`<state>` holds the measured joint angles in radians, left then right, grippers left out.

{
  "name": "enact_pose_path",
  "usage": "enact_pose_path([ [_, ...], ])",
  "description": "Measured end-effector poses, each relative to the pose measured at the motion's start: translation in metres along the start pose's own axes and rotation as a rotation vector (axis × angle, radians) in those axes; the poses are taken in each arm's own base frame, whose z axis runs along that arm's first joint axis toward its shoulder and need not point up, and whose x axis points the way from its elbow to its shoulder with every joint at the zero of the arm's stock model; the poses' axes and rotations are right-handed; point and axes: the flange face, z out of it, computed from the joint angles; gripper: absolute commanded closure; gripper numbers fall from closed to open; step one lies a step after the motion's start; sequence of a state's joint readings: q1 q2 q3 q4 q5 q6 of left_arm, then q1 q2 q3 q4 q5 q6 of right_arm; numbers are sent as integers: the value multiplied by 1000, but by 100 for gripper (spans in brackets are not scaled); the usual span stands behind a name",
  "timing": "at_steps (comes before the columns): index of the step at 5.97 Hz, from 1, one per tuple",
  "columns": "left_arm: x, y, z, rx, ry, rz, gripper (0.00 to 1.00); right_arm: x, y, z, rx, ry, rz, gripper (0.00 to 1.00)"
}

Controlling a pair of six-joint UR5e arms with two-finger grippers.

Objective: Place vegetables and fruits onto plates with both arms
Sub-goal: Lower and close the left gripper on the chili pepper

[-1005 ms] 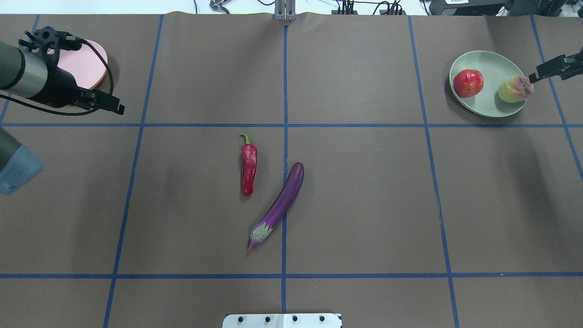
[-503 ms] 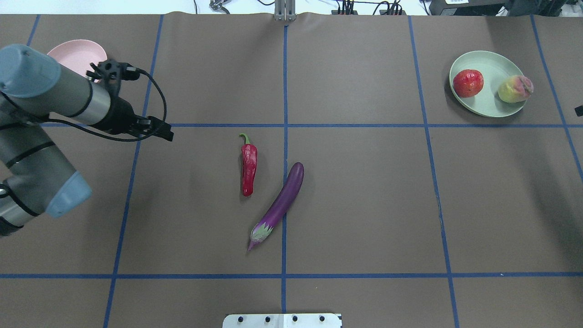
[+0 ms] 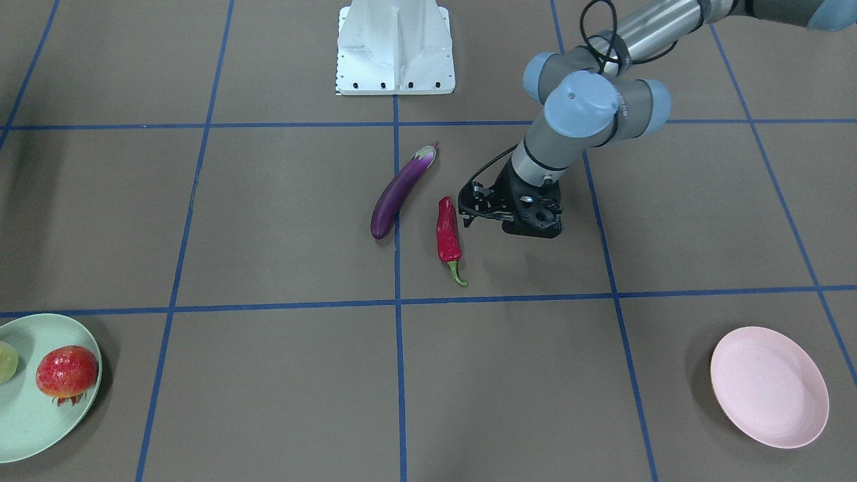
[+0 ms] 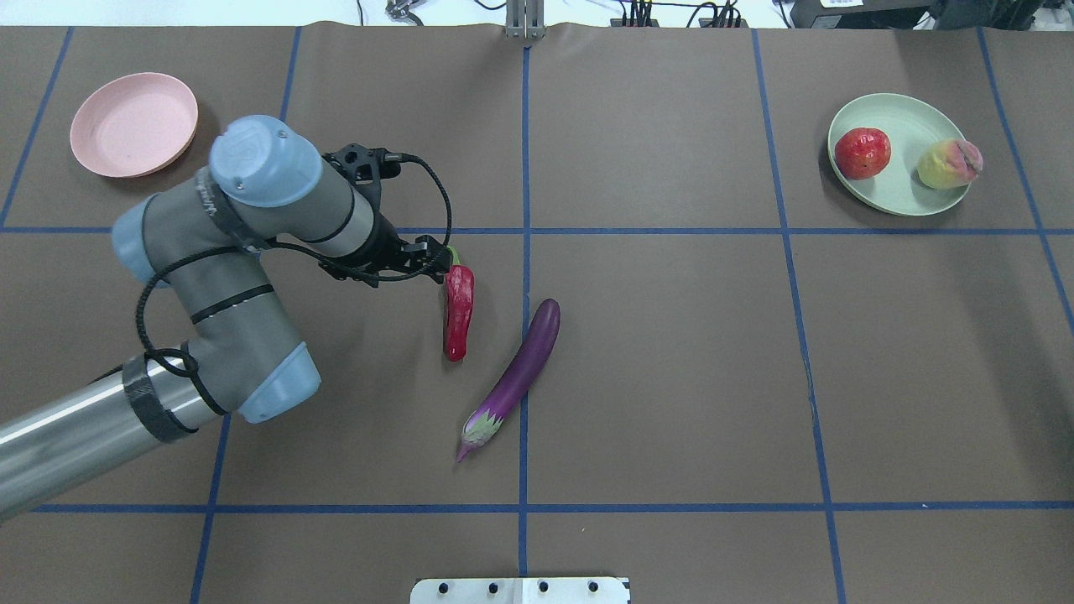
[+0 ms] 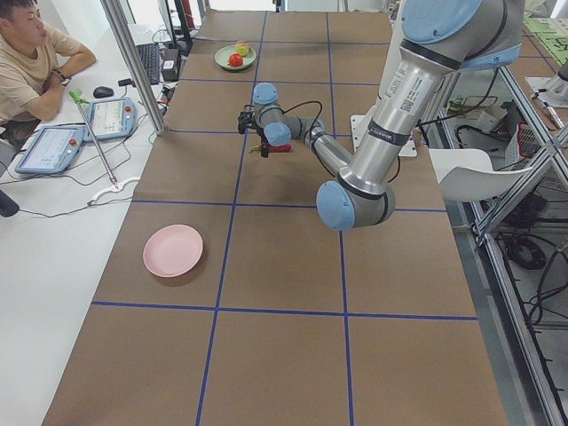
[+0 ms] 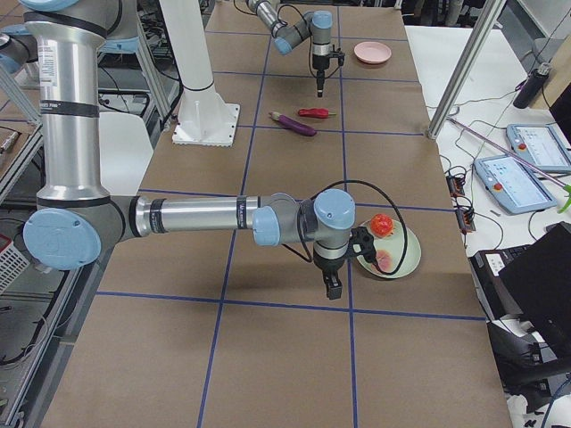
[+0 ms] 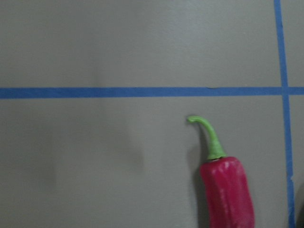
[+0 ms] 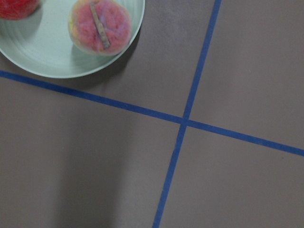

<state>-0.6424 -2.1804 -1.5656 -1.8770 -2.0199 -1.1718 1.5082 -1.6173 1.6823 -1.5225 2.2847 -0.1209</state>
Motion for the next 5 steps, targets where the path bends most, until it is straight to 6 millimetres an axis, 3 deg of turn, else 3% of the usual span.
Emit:
enact_pose_path([
  [1,27,1,16,4,-41,-22,3,2,6,0,-6,1,3,0],
  [3,65,-9,50,10,-99,-62,36,3,8,0,-7,1,4,0],
  [5,65,-9,63,16,-139,-66,100,3,7,0,-7,0,7,0],
])
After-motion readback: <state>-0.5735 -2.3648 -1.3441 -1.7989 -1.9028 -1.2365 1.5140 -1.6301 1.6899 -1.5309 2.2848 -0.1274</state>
